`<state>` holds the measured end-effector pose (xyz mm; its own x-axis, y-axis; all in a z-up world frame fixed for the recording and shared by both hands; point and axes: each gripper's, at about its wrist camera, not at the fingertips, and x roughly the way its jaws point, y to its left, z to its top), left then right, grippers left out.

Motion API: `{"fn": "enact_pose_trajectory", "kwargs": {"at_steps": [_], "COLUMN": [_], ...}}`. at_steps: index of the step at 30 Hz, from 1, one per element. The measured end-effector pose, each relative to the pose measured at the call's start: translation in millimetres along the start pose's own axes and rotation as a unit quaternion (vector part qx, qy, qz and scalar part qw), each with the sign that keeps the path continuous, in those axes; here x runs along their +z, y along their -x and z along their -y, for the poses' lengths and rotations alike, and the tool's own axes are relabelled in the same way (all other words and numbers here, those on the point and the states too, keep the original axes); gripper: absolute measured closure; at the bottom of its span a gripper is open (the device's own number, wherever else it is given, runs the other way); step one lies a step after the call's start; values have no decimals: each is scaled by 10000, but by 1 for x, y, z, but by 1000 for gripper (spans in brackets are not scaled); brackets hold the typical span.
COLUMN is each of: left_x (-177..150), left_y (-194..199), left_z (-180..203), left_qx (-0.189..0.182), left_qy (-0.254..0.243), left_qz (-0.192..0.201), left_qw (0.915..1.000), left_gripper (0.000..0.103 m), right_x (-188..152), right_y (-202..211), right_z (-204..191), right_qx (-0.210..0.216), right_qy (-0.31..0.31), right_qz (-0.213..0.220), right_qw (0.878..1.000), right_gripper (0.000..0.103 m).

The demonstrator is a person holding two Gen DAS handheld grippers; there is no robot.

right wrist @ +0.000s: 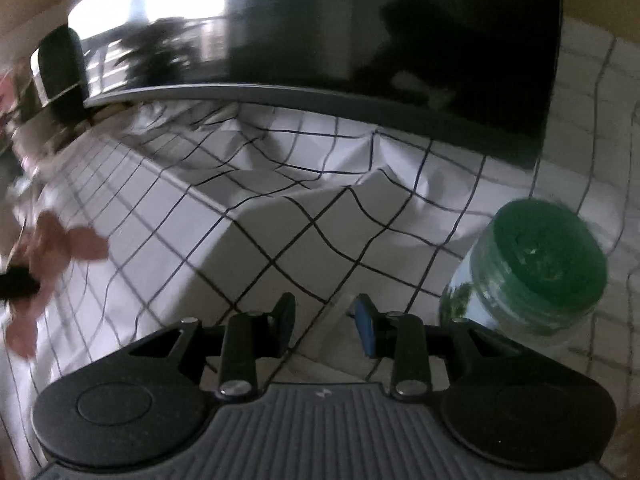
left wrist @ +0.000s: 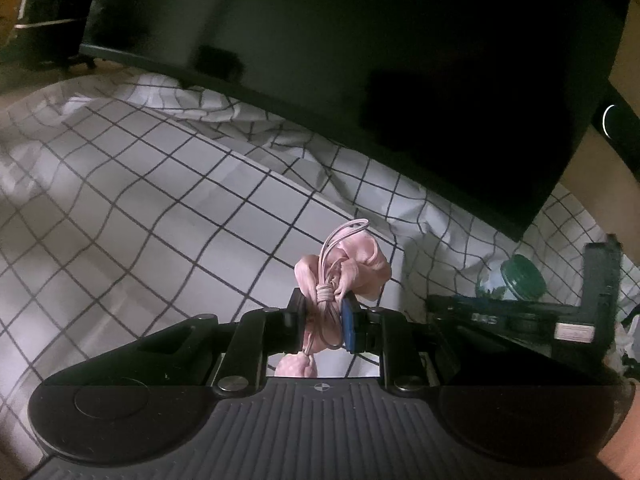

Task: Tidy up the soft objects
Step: 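Hold the scrunchie in the left tool while the right tool approaches the clear plastic piece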

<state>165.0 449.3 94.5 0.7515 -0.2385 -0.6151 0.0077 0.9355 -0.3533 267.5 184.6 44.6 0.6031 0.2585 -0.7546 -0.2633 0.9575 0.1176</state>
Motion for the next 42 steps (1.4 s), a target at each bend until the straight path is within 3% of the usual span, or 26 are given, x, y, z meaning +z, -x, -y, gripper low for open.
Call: {"fn": "enact_pose_trajectory", "kwargs": {"at_steps": [4, 10, 16, 21, 22, 25, 26, 32, 35, 38, 39, 41, 42], "left_x": [2, 4, 8, 6, 5, 2, 1, -2, -3, -4, -4, -5, -5], "left_y": [-2, -6, -8, -9, -9, -10, -11, -13, -12, -12, -11, -10, -9], "left_z": [3, 9, 20, 27, 27, 25, 24, 18, 14, 11, 9, 7, 6], "left_qx": [-23, -66, -178, -260, -268, -260, -247, -183, -158, -107, -95, -78, -68], "left_qy": [-51, -63, -110, -179, -185, -149, -134, -75, -70, -32, -8, 14, 14], "left_qz": [23, -17, 46, 1, -11, -51, -71, -127, -140, -160, -161, -155, -151], "left_qw": [10000, 10000, 9998, 9995, 9995, 9995, 9996, 9997, 9998, 9998, 9998, 9998, 9999], "left_gripper": [82, 82, 82, 82, 82, 82, 82, 82, 82, 82, 82, 82, 82], "right_x": [-3, -5, 1, -11, -17, -35, -40, -50, -47, -36, -31, -23, -18], "right_y": [-12, -1, 35, 48, 51, 55, 54, 38, 35, 35, 31, 20, 13], "right_z": [-2, 0, -3, 0, 0, 4, 7, 17, 5, -15, -19, -19, -16], "right_qx": [-142, 24, 28, 78, 22, -127, -160, -135, -240, -182, -160, -98, -79], "right_qy": [12, 180, 563, 701, 746, 669, 539, -322, -120, 493, 643, 676, 585], "right_qz": [-52, -18, 426, 315, 303, 243, 220, 79, 299, 644, 648, 520, 410], "right_qw": [9999, 9998, 9975, 9970, 9968, 9974, 9982, 9994, 9992, 9965, 9957, 9963, 9974], "right_gripper": [71, 101, 101, 97, 91, 52, 47, 47, 47, 48, 50, 65, 65]}}
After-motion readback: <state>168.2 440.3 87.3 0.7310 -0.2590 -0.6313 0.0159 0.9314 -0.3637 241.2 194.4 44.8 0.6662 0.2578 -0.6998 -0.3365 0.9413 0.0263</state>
